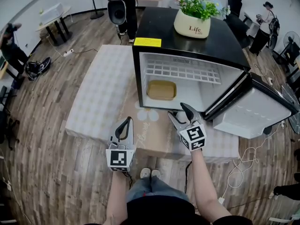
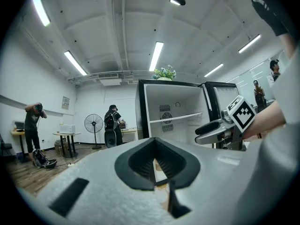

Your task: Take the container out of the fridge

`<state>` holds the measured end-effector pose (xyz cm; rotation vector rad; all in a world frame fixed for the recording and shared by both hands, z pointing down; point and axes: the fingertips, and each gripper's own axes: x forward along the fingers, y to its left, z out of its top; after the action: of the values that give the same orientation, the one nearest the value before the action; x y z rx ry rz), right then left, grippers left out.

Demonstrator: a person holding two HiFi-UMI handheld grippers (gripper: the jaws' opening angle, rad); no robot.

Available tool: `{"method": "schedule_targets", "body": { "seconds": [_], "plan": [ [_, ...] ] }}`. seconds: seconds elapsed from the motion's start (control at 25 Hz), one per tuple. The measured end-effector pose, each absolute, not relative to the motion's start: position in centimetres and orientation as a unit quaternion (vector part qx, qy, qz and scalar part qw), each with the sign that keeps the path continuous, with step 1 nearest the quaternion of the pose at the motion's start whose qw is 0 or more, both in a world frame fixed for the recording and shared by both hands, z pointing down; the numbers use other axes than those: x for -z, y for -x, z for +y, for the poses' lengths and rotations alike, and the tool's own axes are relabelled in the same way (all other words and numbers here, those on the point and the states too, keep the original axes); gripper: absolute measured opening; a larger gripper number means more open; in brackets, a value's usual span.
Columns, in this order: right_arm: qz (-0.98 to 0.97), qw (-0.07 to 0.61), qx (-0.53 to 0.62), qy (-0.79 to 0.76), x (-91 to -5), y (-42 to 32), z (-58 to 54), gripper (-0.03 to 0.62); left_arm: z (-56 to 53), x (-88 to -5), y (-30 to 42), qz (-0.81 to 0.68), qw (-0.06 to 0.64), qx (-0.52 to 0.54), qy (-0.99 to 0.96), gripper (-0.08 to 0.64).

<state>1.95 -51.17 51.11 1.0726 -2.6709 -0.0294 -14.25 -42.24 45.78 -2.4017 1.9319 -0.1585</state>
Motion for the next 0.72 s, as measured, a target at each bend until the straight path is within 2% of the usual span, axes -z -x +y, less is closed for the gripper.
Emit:
{"method": "schedule_targets", "body": {
  "seconds": [0.2, 0.56, 0.72],
  "plan": [
    [-0.916, 0.234, 0.076, -0.318, -53.5, 0.5, -53.3, 0.256, -42.5, -45.8, 15.3, 0.631, 0.029, 0.053, 0.773, 0.005],
    [-0.842, 0.461, 0.220, -0.175, -60.5, 4.1, -57.2, 0.256, -42.7, -46.5, 16.9, 0.640, 0.022, 0.061, 0.765, 0.005],
    [-0.805, 0.525, 0.245, -0.128, -63.4, 4.6, -59.0, 0.256, -42.6, -46.8, 17.5, 0.646, 0.018, 0.066, 0.760, 0.005]
  ]
}}
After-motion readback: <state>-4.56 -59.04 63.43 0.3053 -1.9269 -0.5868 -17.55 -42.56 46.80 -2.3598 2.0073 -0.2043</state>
